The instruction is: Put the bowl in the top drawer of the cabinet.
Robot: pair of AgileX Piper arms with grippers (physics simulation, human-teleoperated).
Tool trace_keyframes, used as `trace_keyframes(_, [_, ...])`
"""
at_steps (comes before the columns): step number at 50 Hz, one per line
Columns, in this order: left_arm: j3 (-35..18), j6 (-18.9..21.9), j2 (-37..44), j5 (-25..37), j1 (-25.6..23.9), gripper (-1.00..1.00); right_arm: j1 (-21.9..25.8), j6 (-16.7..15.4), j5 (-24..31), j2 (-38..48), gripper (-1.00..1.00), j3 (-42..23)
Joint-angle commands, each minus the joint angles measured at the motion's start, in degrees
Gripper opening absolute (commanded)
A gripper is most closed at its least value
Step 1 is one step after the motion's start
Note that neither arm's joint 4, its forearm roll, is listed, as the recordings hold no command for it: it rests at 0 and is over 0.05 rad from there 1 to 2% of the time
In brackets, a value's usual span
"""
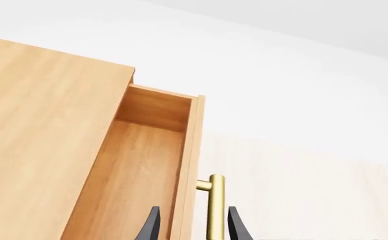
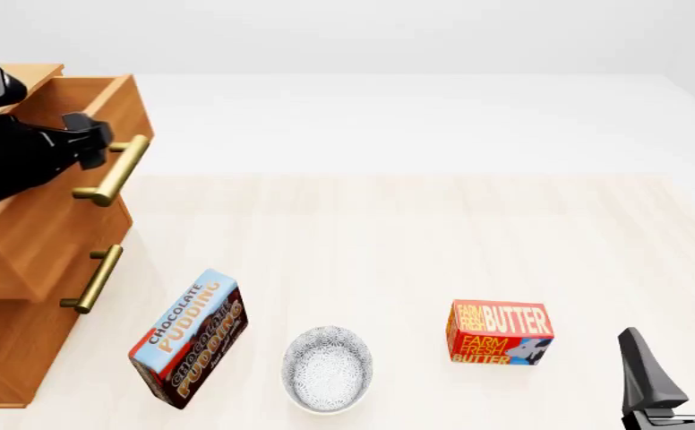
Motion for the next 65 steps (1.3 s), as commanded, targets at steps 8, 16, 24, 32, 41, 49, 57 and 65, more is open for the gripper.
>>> trace_keyframes(8, [5.33,-3.59,2.31,-0.31,-4.12,1.0,0.0,0.0,0.01,-0.02,1.0,0.0])
trace_keyframes(16, [6.06,-4.36,2.33,-0.42,-5.13,1.0,-0.01,-0.01,0.01,-0.02,1.0,0.0])
trace_keyframes(24, [6.79,-5.05,2.76,-0.72,-5.96,1.0,0.0,0.0,0.0,-0.02,1.0,0.0])
trace_keyframes(32, [7.07,-5.18,3.46,-0.93,-6.71,1.0,-0.01,0.0,0.0,-0.01,1.0,0.0])
trace_keyframes(41, [7.92,-5.9,4.1,-1.4,-8.3,1.0,-0.01,0.0,0.0,-0.01,1.0,0.0])
trace_keyframes(49, [8.6,-6.22,4.16,-1.65,-9.63,1.0,0.01,0.0,0.0,0.01,1.0,0.0])
trace_keyframes(57, [9.19,-6.6,4.29,-1.8,-10.88,1.0,-0.02,0.0,0.01,-0.02,1.0,0.0])
trace_keyframes(65, [9.52,-7.2,4.58,-1.97,-11.91,1.0,0.0,0.01,0.0,-0.01,1.0,0.0])
